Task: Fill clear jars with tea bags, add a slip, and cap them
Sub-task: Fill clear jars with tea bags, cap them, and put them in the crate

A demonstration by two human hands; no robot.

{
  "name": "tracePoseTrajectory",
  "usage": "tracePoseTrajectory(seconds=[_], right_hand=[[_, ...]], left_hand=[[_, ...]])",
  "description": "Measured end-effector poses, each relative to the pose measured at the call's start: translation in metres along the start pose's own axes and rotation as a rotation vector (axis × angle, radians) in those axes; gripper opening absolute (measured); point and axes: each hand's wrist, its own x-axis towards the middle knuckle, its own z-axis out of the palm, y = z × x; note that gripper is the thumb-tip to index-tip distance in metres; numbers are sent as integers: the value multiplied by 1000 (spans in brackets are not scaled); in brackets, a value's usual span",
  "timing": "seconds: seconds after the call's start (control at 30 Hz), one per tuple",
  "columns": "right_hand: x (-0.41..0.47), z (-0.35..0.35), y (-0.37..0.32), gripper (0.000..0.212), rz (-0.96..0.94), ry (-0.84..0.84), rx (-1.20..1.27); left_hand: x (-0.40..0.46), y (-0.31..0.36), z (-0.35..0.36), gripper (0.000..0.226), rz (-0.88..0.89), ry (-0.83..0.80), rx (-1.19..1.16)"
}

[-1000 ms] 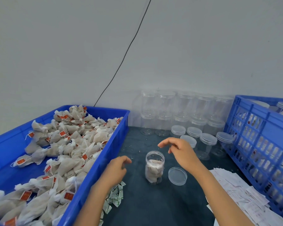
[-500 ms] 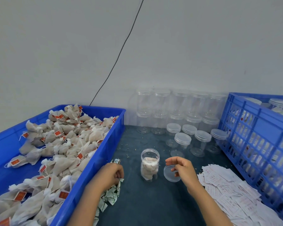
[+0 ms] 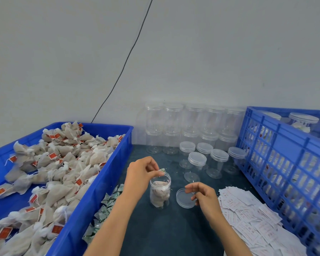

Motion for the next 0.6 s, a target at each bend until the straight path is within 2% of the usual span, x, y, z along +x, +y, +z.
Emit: tracePoseTrajectory(seconds=[0.1,0.3,0.6], right_hand=[[-2,-4,3,52,-5,3,2],[-5,-11,9,51,12,22,-6],[-6,-23,2,50,-2,83,-28]], left_hand=[[6,5,10,10,54,-72,138],[13,4,22,22,118,-127,426],[21,2,31,30,151,-240,644]])
